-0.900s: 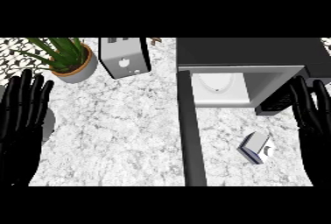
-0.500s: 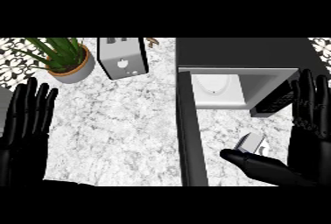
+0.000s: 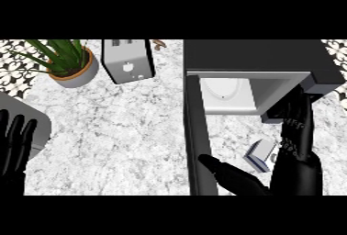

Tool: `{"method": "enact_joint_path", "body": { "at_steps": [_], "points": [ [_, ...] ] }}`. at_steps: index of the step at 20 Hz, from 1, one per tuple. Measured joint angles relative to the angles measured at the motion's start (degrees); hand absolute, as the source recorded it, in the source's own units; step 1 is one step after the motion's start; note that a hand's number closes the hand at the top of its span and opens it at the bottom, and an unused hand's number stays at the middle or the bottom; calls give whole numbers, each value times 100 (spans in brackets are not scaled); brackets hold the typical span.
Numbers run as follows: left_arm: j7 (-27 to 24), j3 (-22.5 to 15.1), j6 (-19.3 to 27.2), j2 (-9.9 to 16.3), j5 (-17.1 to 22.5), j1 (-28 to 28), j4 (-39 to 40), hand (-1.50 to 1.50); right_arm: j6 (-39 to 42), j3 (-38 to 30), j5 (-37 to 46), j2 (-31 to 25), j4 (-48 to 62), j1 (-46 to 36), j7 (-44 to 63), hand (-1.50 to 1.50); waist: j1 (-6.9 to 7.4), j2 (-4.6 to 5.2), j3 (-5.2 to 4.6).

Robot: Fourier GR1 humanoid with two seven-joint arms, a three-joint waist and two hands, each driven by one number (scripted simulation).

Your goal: Pick up the milk, place it into the microwave and close the microwave

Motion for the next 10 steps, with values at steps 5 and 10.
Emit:
{"method": "enact_joint_path", "body": {
  "at_steps": [5, 10],
  "points": [
    [-187, 114, -319, 15, 301, 693, -399, -150, -439, 290, 611, 6, 51, 113, 472, -150, 3, -1, -1],
    [-215, 353, -568, 35, 646, 1151, -724, -150, -713, 287, 384, -25, 175, 522, 241, -150, -1, -2, 1]
  ]
}}
